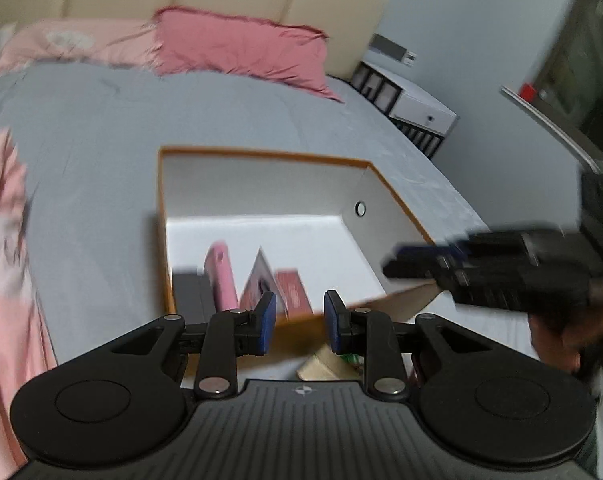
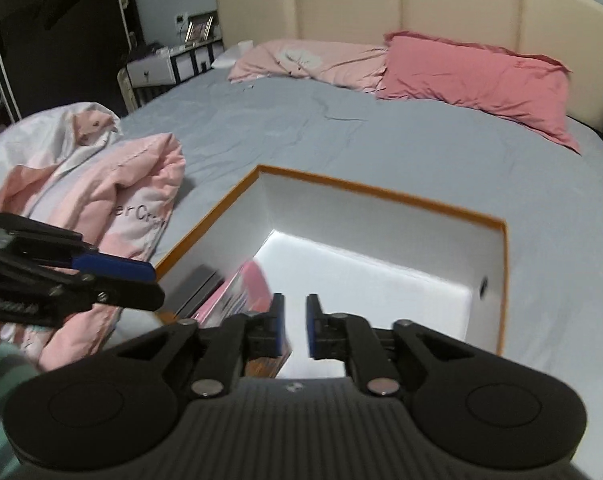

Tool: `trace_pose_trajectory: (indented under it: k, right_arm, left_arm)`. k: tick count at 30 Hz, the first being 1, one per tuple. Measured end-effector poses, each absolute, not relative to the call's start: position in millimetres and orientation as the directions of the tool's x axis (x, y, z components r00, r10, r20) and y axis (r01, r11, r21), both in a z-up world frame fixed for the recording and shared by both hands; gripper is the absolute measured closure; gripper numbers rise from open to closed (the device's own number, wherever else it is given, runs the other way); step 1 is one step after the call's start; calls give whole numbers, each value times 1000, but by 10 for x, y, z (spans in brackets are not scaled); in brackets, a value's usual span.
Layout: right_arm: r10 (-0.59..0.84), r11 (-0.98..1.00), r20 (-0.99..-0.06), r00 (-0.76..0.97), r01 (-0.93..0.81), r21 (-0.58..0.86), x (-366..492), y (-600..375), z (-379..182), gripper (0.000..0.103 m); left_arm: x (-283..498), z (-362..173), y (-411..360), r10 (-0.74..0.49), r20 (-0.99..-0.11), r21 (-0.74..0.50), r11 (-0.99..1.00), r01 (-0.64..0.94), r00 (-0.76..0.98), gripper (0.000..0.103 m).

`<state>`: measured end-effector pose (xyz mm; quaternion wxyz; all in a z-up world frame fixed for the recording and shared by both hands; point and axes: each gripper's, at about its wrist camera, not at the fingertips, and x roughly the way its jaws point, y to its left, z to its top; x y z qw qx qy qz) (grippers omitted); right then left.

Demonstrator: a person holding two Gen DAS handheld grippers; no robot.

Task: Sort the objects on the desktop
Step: 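Withdraw both grippers from the box toward the items beside it, then grasp the white crocheted bunny with the left gripper while the right grasps the gold box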

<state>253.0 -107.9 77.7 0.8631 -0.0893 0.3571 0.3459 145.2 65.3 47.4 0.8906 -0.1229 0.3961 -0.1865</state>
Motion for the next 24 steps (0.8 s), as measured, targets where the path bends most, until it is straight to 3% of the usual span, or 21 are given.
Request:
trace_pose_trajectory:
  k: [1,3,6,8,10,14,17,24]
  right_arm:
    - [526,751,-683,507,-654,93,2431,-1103,683,71]
    - [526,754,-698,486,-647,118,2258,-1040,446,69]
    - [503,757,-730,463,-644,113,2082,-902,173,52]
    - [467,757,-741,482,-651,53,1938,-849,26,51]
    - [443,756,-750,491,-655,18,1793,-827,-74,49]
    - [454,759,-755,474,-649,48,1644,-778,-241,47]
    - [455,764,-752,477,-643,55,1657,-777,-310,46]
    - [478,750,-752,455,-657,79,1627,-855,-450,46]
  left_arm:
    - [1423,427,670,-422,-665,-382,901,204,616,74]
    - [1391,321,683,-388,-695,-380,913,149,606,74]
    - [1351,191,637,-306,-749,-304,947,105,588,74]
    - [1318,152,623,-277,-768,-271,957,99,577,73]
    - [1324,113,654,-272,-786,-276,958,79,556,66]
    - [1239,-69,827,-222,-867,-273,961,-52,446,55]
    - [1206,-208,905,-217,-907,-269,958,-99,361,54]
    - [1079,-284,816,-253,-946,-265,963,-39,201,47]
